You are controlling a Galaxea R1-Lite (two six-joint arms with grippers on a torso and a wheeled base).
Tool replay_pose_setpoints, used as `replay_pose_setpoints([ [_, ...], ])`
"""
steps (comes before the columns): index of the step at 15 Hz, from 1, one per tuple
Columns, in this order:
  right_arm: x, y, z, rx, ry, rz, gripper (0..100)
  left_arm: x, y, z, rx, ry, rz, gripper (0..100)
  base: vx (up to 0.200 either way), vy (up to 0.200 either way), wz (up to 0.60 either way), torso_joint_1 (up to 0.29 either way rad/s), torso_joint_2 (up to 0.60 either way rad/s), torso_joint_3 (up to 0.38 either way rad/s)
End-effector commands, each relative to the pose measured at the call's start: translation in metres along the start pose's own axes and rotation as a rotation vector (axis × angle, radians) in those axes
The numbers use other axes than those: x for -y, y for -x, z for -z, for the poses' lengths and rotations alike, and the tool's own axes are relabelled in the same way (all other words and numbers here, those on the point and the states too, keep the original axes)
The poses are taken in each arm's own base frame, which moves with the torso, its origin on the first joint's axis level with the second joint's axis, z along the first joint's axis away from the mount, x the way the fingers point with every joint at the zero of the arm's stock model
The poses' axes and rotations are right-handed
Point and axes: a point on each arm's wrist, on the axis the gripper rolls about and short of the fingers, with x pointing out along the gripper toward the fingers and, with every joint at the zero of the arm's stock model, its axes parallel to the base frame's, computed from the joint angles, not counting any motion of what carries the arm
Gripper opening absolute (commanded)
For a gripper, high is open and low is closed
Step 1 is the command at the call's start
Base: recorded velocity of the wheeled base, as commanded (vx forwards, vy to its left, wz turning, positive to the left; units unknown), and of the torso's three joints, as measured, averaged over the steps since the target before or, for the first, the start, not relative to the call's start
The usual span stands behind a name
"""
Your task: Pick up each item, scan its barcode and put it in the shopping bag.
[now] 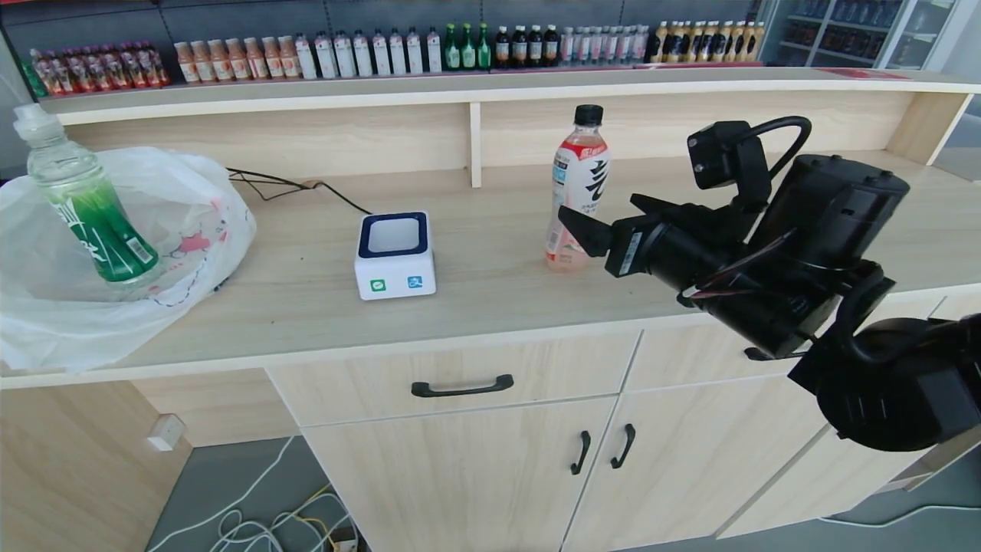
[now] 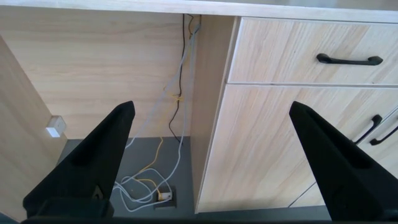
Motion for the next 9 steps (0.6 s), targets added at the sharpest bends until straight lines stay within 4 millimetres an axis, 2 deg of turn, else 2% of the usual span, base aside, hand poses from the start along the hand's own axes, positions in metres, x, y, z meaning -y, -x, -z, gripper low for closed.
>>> replay_pose_setpoints([
  [1, 0.001, -0.010, 0.011, -0.020, 0.003, 0.004, 100, 0.000, 0.000, 0.000, 0.000, 0.000, 0.000, 100, 0.000, 0.000, 0.00, 0.000, 0.00, 0.000],
  [2, 0.011, -0.017, 0.019, -0.036, 0.008, 0.033, 100, 0.000, 0.000, 0.000, 0.000, 0.000, 0.000, 100, 0.000, 0.000, 0.00, 0.000, 0.00, 0.000],
  [4, 0.017, -0.020, 0.020, -0.044, 0.011, 0.047, 100, 0.000, 0.000, 0.000, 0.000, 0.000, 0.000, 100, 0.000, 0.000, 0.00, 0.000, 0.00, 0.000],
  [9, 0.017, -0.042, 0.008, -0.053, 0.016, 0.038, 100, 0.000, 0.000, 0.000, 0.000, 0.000, 0.000, 100, 0.000, 0.000, 0.00, 0.000, 0.00, 0.000],
])
